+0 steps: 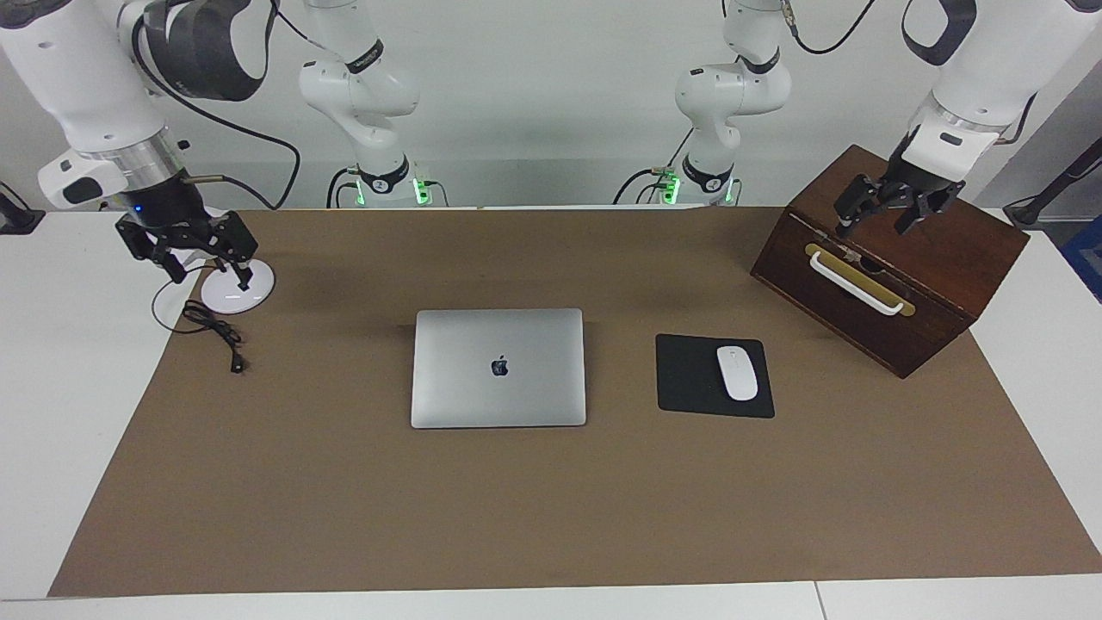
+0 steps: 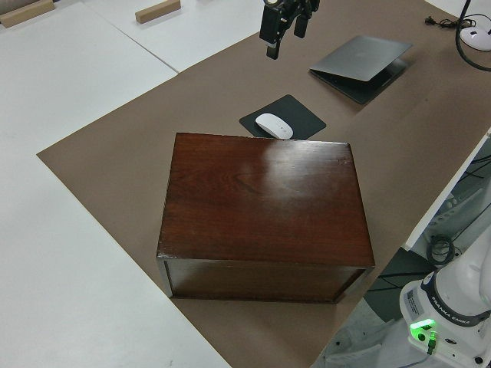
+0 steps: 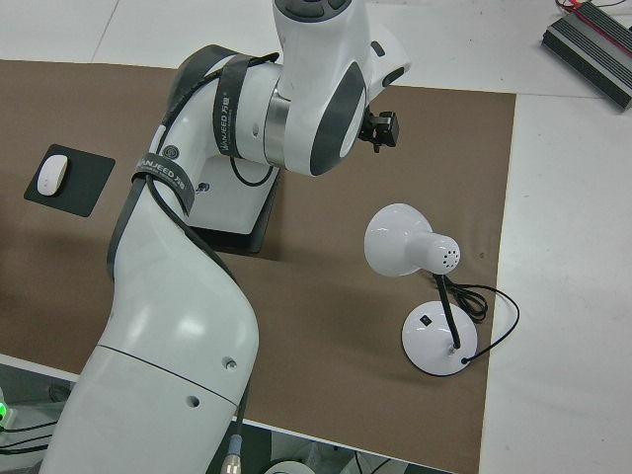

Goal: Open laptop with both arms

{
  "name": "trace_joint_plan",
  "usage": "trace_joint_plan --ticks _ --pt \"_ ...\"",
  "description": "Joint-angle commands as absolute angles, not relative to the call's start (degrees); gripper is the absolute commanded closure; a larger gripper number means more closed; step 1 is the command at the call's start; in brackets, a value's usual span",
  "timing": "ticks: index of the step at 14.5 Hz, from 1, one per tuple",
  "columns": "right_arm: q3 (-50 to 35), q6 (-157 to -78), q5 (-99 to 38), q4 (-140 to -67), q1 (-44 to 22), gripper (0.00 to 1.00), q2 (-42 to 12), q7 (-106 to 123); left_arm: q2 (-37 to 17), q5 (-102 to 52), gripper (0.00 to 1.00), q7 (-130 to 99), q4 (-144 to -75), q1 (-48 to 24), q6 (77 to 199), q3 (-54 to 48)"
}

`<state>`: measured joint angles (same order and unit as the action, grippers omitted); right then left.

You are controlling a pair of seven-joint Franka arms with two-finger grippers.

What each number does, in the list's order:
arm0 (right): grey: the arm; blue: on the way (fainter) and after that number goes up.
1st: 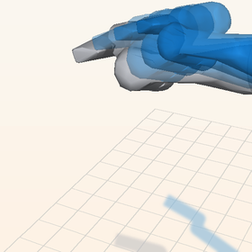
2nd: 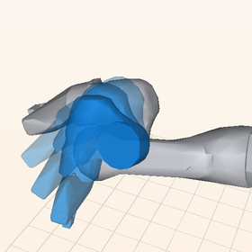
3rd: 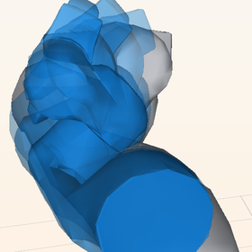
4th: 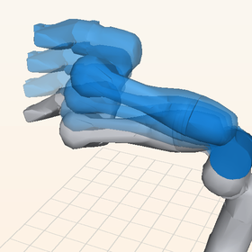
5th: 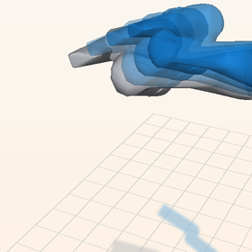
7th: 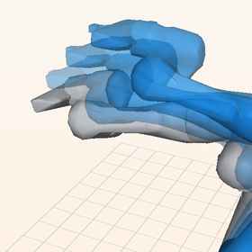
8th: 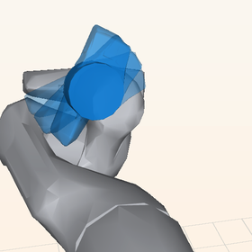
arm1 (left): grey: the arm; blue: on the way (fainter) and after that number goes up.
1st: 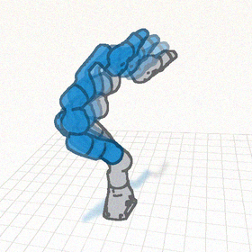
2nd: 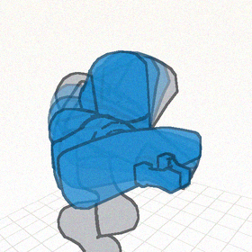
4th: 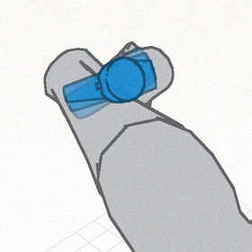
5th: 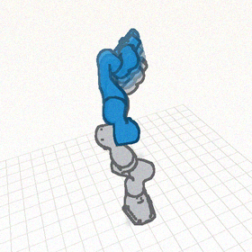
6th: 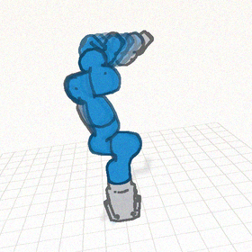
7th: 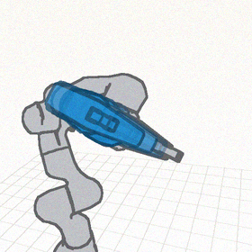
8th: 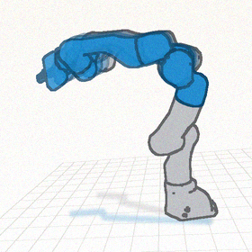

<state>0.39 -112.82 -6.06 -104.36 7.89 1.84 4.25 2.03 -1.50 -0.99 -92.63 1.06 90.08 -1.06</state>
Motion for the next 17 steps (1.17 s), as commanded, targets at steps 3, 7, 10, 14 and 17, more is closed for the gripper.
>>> trace_joint_plan --ticks 3,7,10,14,17 --pt "0.0 -120.8 -9.4 -114.5 7.4 0.00 7.3 0.9 3.4 -1.9 1.00 -0.9 -94.2 1.4 90.1 -1.1" --pt "0.0 -123.8 -14.5 -118.5 6.6 0.00 9.1 -1.7 3.4 -5.4 1.00 -0.4 -94.3 1.7 90.6 -1.1" --pt "0.0 -129.0 -17.4 -124.1 4.7 0.00 11.8 -2.5 4.0 -6.1 1.00 -0.2 -96.3 0.8 92.9 -1.6" --pt "0.0 -135.6 -20.7 -131.4 1.6 0.00 15.6 -6.3 8.3 -10.8 1.00 0.9 -106.7 -1.4 103.0 -1.8" --pt "0.0 -139.4 -25.3 -136.0 -1.7 0.00 18.3 -10.1 12.1 -11.1 1.00 2.6 -115.5 -4.6 111.3 -1.8"
